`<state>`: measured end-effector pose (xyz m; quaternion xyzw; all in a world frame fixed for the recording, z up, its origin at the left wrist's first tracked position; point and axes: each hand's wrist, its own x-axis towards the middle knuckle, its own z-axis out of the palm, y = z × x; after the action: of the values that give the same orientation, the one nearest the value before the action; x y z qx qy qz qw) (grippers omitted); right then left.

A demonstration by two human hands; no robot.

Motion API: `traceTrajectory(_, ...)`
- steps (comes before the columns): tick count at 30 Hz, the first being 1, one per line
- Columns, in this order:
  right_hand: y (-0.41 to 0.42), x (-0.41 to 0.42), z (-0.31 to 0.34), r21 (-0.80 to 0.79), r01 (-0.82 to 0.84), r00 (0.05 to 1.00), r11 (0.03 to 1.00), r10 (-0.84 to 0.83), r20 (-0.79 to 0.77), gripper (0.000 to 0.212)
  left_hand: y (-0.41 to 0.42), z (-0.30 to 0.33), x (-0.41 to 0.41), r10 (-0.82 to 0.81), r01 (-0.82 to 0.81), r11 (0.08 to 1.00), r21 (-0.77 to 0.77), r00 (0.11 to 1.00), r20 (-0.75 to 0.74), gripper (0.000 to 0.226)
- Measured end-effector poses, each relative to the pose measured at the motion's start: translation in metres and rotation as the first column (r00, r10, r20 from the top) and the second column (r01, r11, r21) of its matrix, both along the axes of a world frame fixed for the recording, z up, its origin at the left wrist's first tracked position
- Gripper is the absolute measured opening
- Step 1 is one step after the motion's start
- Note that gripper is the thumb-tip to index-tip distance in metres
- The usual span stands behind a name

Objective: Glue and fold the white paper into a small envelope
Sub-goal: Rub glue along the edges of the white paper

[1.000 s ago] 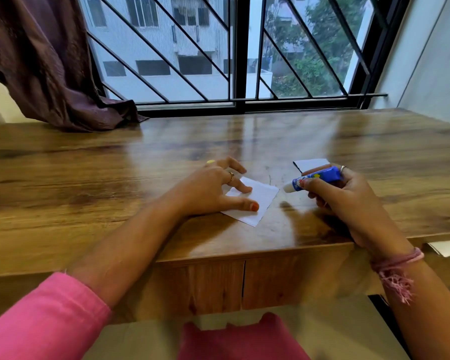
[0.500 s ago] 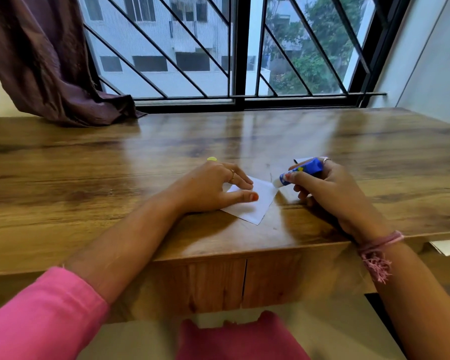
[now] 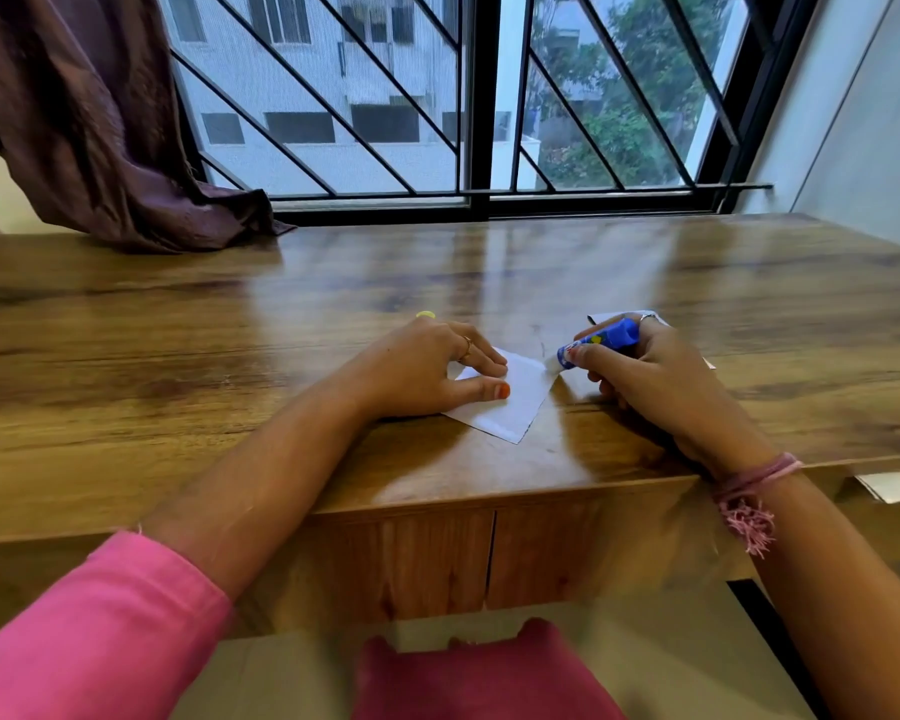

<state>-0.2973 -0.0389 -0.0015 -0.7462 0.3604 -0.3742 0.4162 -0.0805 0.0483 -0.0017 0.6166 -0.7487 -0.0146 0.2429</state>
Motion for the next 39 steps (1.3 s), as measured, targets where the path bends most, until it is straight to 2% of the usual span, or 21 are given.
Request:
traceTrajectory(6, -0.0025, 0.0013, -0.0015, -0.026, 0.021, 1.000, 0.999, -0.022, -0.020, 0.011, -0.0002, -0.0002, -0.0008, 0.001, -0.001, 1.000, -0.003, 1.000, -0.008, 0.024)
traceTrajectory(10, -0.0004, 0.0000, -0.0023, -0.045, -0.064, 0.997, 0.997, 0.062, -0.044, 0.011, 0.0013, 0.0015, -0.0026, 0.000, 0.000, 1.000, 0.000, 1.000, -0.020, 0.024)
traceTrajectory(14, -0.0036, 0.0004, -0.0037, -0.059, -0.014, 1.000, 0.998, 0.012, -0.026, 0.009, 0.0018, 0.0022, -0.0036, 0.003, -0.003, 1.000, 0.001, 1.000, -0.017, 0.025)
traceTrajectory(18, -0.0020, -0.0002, -0.0041, -0.049, -0.064, 0.997, 0.997, 0.062, -0.047, 0.012, 0.0016, 0.0033, -0.0040, 0.000, 0.000, 1.000, 0.002, 1.000, -0.009, 0.026)
traceTrajectory(22, -0.0031, 0.0003, -0.0039, -0.088, -0.008, 0.999, 0.996, 0.005, -0.034, 0.010, 0.0021, 0.0025, -0.0043, 0.003, -0.003, 1.000, 0.006, 1.000, -0.008, 0.026)
traceTrajectory(25, -0.0002, -0.0001, -0.0039, -0.101, -0.107, 0.993, 0.989, 0.101, -0.062, 0.009, 0.0028, 0.0021, -0.0051, 0.005, -0.005, 1.000, -0.013, 1.000, 0.008, 0.025)
traceTrajectory(29, -0.0026, 0.0002, -0.0045, -0.128, -0.046, 0.998, 0.991, 0.042, -0.037, 0.013, 0.0036, 0.0018, -0.0054, 0.011, -0.011, 1.000, -0.012, 1.000, 0.013, 0.024)
traceTrajectory(33, 0.0018, -0.0027, -0.0045, -0.145, -0.185, 0.981, 0.972, 0.175, -0.080, 0.020, 0.0037, 0.0016, -0.0046, 0.011, -0.010, 1.000, -0.024, 0.999, 0.039, 0.024)
traceTrajectory(37, -0.0018, -0.0012, -0.0052, -0.160, -0.097, 0.995, 0.982, 0.095, -0.024, 0.019, 0.0039, 0.0012, -0.0050, 0.006, -0.005, 1.000, -0.021, 0.999, 0.031, 0.025)
traceTrajectory(39, -0.0001, -0.0024, -0.0042, -0.179, -0.145, 0.989, 0.973, 0.135, -0.066, 0.019, 0.0041, 0.0013, -0.0059, 0.008, -0.007, 1.000, -0.019, 1.000, 0.029, 0.026)
